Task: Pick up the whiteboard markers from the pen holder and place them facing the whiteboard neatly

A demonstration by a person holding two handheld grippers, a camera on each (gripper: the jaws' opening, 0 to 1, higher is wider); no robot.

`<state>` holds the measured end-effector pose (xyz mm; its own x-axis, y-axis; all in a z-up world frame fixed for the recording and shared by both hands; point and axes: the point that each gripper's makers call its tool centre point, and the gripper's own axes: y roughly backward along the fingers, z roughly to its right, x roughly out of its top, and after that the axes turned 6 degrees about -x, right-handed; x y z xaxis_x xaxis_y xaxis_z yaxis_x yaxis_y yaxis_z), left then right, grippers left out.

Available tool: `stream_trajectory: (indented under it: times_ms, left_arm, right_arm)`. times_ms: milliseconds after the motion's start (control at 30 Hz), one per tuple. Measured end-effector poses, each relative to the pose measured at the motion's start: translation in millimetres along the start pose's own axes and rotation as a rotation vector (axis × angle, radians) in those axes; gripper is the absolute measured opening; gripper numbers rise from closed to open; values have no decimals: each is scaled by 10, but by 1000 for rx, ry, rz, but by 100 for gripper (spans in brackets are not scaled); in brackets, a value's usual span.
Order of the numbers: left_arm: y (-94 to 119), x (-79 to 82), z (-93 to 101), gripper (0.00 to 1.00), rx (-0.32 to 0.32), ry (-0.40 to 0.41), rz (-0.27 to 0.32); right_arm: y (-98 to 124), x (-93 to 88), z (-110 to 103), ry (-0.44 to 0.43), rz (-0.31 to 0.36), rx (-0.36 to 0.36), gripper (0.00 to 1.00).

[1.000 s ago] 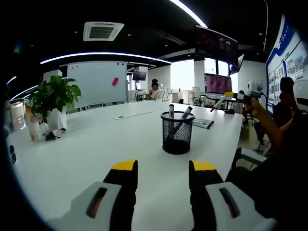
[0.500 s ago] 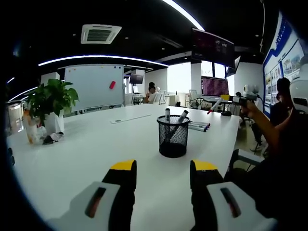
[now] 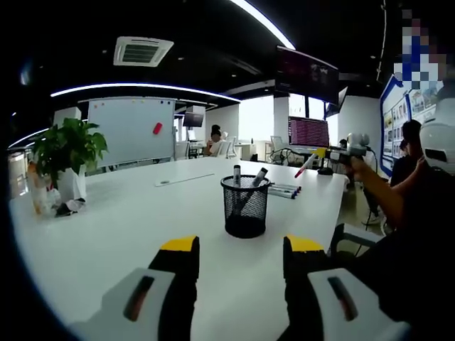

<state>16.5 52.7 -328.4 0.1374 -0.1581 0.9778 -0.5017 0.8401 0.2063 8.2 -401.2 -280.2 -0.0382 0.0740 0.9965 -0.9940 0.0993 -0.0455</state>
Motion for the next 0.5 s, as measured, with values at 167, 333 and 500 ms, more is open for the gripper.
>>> stream_trajectory:
  times_ms: [167,333,500]
  left_arm:
    - [23,-2,0,48,-3,5,4]
    - [29,-39,-30,48,6,9,-12]
    - [37,-35,-40,47,15,7,-16]
  right_arm:
    - [-36,-75,-13,12,-18,4,13]
    - [-86,-162,5,11,-42,1,13]
    - [-122,-246,-32,11,-60,12,13]
